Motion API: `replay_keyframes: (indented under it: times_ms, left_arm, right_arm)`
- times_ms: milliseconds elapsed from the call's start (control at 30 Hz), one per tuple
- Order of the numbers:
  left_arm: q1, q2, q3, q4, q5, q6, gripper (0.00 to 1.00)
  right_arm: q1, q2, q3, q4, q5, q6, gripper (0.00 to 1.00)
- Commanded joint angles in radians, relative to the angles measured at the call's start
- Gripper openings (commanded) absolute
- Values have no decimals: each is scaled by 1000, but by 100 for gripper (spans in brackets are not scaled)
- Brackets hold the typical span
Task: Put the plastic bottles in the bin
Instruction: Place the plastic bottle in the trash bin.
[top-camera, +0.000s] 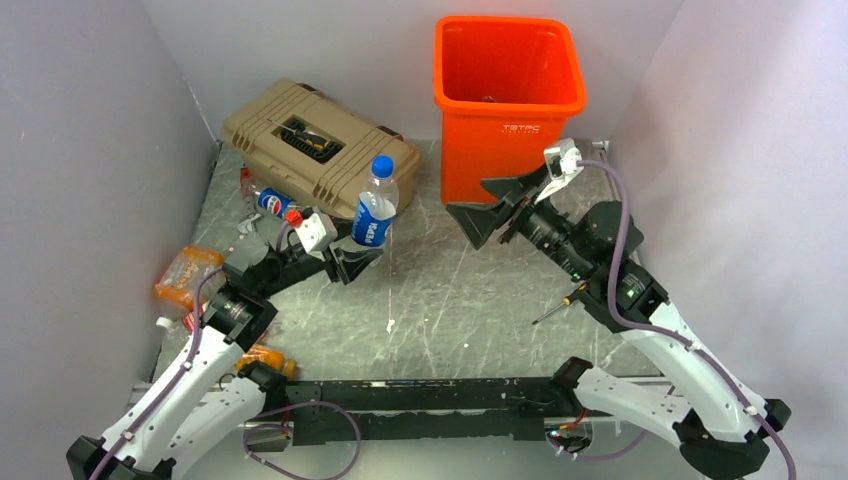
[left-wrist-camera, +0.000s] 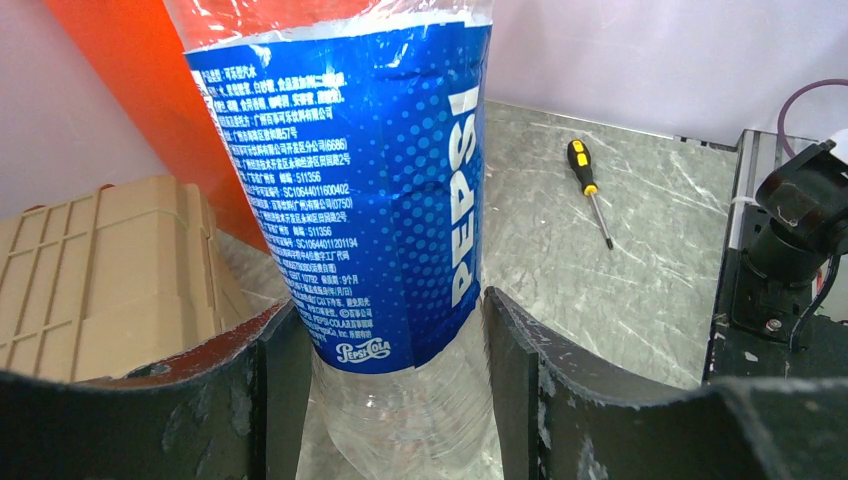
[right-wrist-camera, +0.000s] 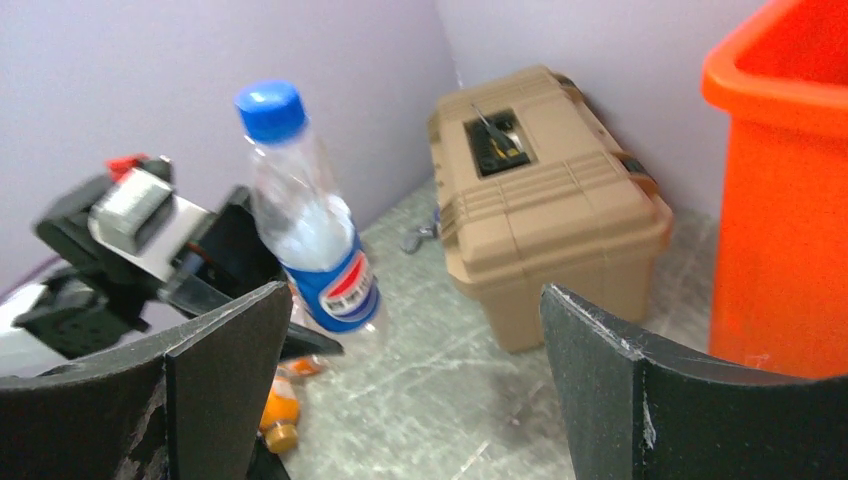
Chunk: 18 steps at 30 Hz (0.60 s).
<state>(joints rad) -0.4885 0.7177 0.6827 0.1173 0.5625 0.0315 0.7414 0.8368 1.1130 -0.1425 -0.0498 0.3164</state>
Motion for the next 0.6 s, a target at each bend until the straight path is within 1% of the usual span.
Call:
replay_keyframes:
  times_ms: [0,100,133,267,400,500,567]
  left_arm:
    - [-7,-4,-3,71,16,-25,28]
    - [-7,8,0,76,40,-25,28]
    - [-7,13,0,81,48,-59,29]
    - [-11,18,2,84,61,-74,29]
    - [-24,9,-2,59,39,-53,29]
    - [-45,5,0,30,2,-1,29]
    - [-49,2,1,20,-8,7,29]
  right_arm:
    - [4,57,137,77,-101,33,98]
    - [4,150,255,23,-110,40,97]
    - [4,178,283,22,-117,51,96]
    - [13,286,376,36,-171,99,94]
    - [43,362,436,62,-245,125,93]
    - [55,414,491,32,-264,128,93]
    - [69,448,532,-15,-252,112,93]
